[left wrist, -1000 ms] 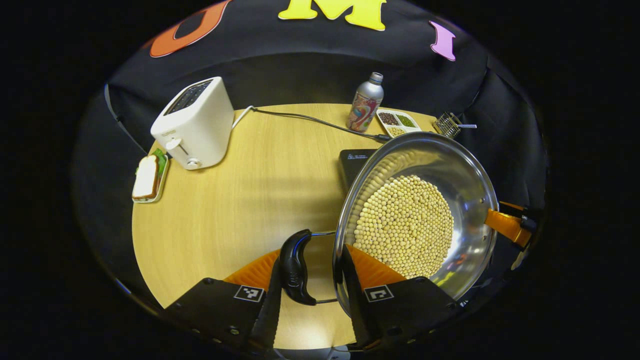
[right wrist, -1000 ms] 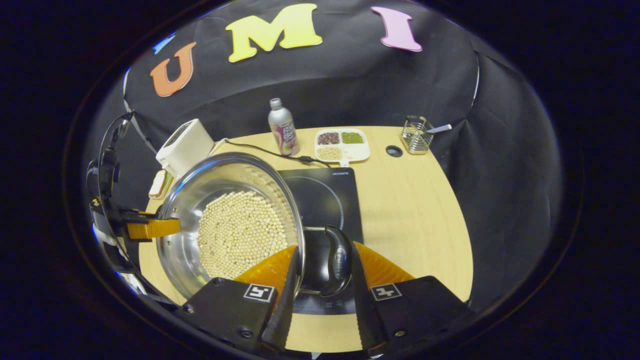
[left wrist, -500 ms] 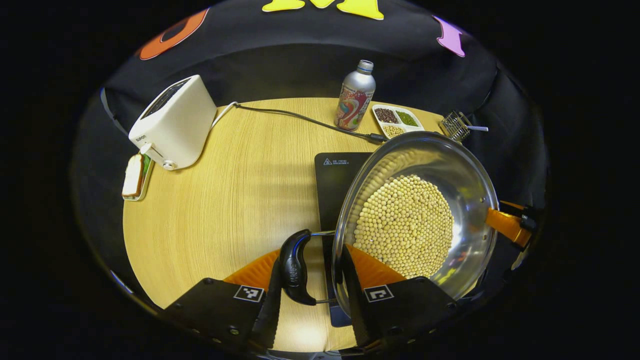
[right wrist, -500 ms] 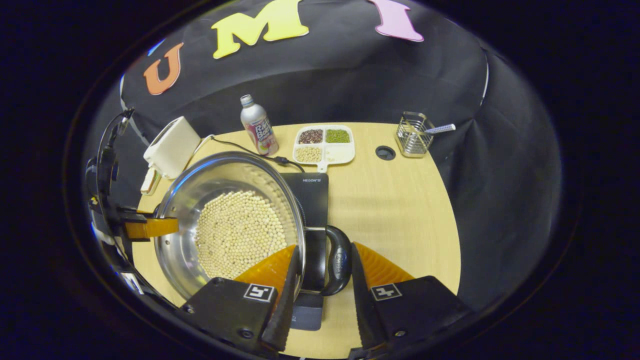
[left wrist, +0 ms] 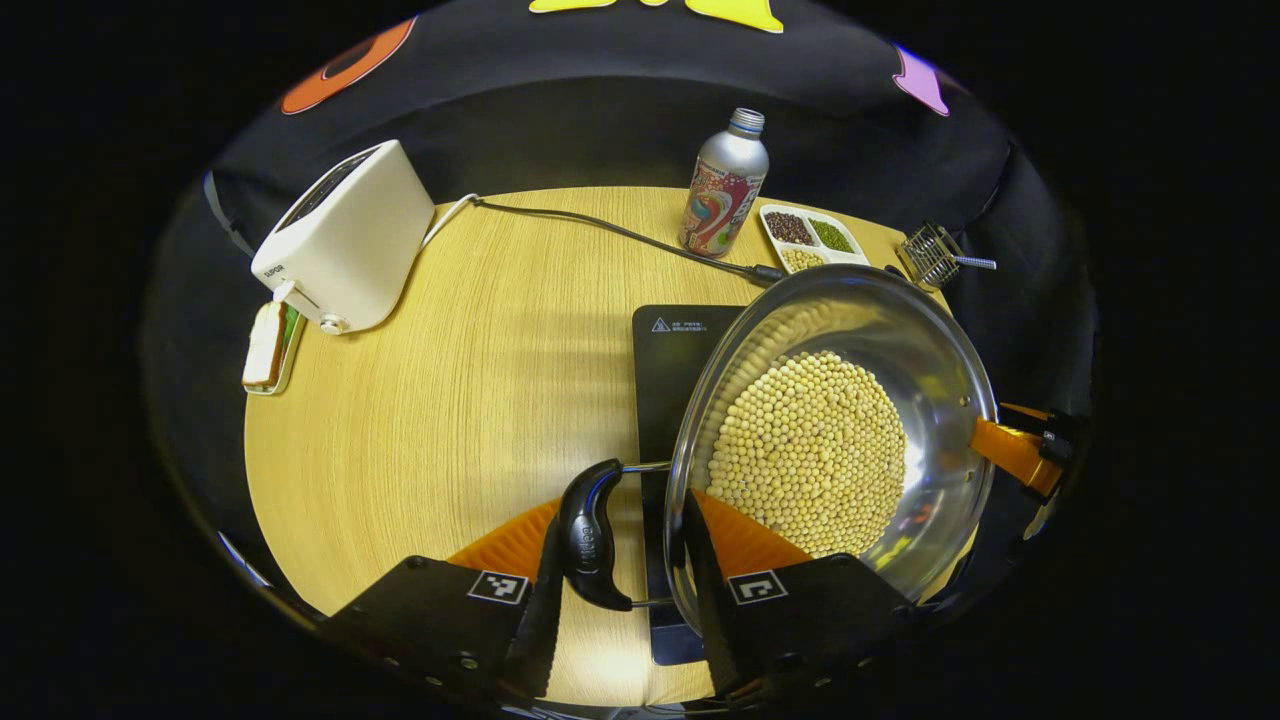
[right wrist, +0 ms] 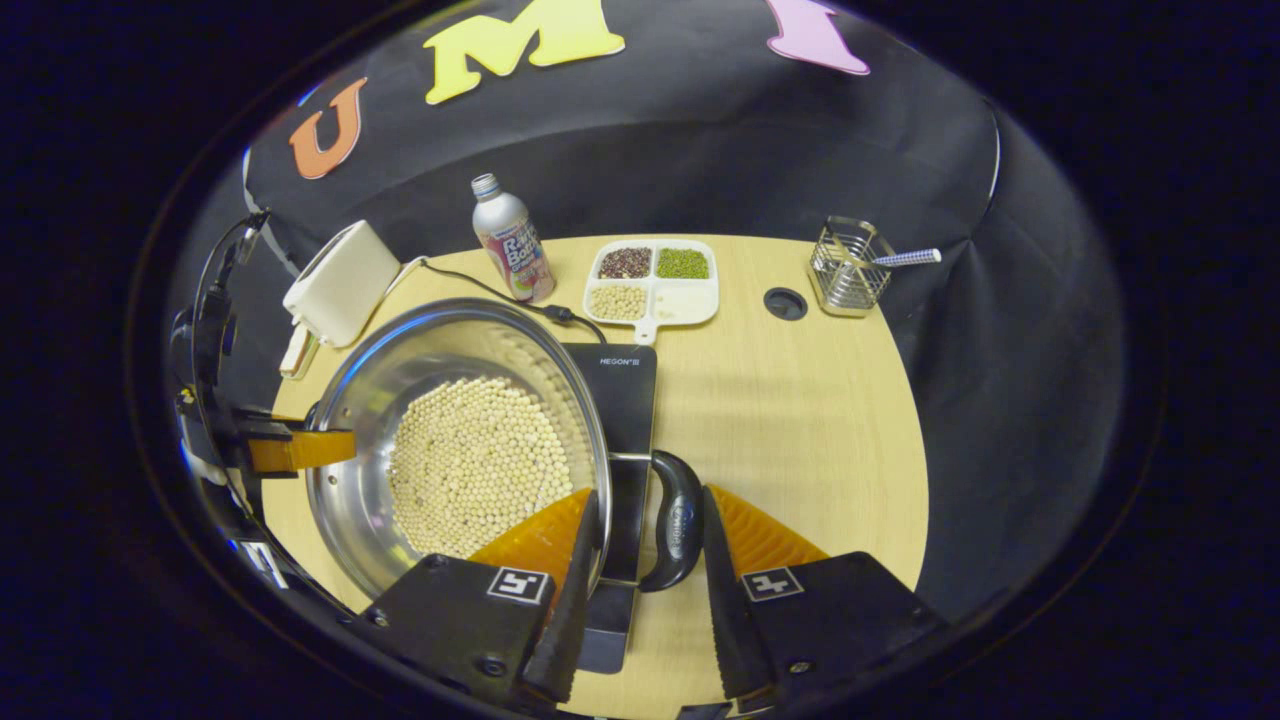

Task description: First push the handle of the pot to place it horizontally, then grasp the pot with both hands and set it on the induction cooktop.

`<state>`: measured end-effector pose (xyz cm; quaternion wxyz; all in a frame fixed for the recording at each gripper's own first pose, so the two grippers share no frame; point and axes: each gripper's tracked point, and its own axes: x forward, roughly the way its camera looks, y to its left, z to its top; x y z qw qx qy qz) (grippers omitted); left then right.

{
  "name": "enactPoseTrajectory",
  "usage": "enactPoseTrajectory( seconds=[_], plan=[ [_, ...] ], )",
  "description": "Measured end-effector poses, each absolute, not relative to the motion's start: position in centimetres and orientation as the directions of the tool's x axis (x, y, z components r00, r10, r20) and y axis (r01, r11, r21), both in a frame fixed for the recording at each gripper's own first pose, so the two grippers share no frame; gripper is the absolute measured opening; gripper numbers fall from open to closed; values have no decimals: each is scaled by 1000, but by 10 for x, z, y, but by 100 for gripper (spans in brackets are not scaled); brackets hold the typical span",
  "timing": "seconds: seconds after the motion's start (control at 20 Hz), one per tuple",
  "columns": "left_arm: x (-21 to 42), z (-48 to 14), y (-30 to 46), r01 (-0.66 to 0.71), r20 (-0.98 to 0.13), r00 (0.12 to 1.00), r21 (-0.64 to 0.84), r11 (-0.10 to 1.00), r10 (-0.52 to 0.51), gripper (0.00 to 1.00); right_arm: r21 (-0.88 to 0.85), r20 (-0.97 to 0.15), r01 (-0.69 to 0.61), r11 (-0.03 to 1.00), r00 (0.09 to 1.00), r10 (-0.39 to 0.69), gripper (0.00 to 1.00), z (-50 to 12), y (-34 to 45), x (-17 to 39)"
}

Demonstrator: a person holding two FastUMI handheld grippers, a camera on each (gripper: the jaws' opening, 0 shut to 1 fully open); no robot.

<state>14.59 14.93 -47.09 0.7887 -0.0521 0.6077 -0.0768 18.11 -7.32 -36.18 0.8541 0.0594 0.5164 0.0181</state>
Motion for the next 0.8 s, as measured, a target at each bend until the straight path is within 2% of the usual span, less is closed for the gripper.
enactPoseTrajectory(
  seconds=[0.05, 0.15, 0.2, 0.25, 0.3, 0.35, 0.4, 0.45, 0.65, 0.7, 0.8],
  plan=[
    [146, -471, 149, 57, -951, 246, -178, 982, -186, 58, 118, -880, 31, 993, 467, 90, 53, -363, -74, 182],
    [146, -470, 150, 58, -951, 245, -179, 982, -187, 58, 116, -883, 31, 993, 462, 89, 53, -365, -74, 183],
    [146, -470, 149, 60, -953, 239, -178, 982, -188, 67, 115, -884, 31, 993, 459, 88, 53, -366, -75, 183],
    [148, -468, 150, 61, -952, 242, -179, 982, -188, 48, 116, -884, 32, 993, 459, 89, 53, -367, -76, 184],
    [150, -467, 151, 64, -952, 239, -179, 982, -189, 67, 120, -882, 33, 992, 462, 91, 53, -368, -77, 185],
    [153, -466, 153, 64, -953, 238, -180, 982, -190, 67, 120, -880, 23, 992, 466, 96, 53, -371, -77, 185],
    [153, -463, 152, 67, -950, 245, -180, 981, -191, 48, 124, -880, 23, 992, 465, 99, 53, -373, -78, 186],
    [154, -462, 153, 69, -950, 247, -180, 981, -191, 67, 130, -873, 25, 991, 477, 102, 54, -372, -79, 186],
    [150, -462, 151, 61, -943, 269, -186, 981, -195, 67, 110, -853, 0, 994, 514, 94, 57, -377, -79, 186],
    [150, -465, 148, 60, -941, 276, -187, 980, -197, 58, 117, -850, 6, 993, 517, 97, 55, -376, -79, 186],
    [150, -470, 150, 62, -940, 277, -189, 980, -199, 58, 127, -846, 12, 992, 523, 102, 55, -377, -78, 186]
  ],
)
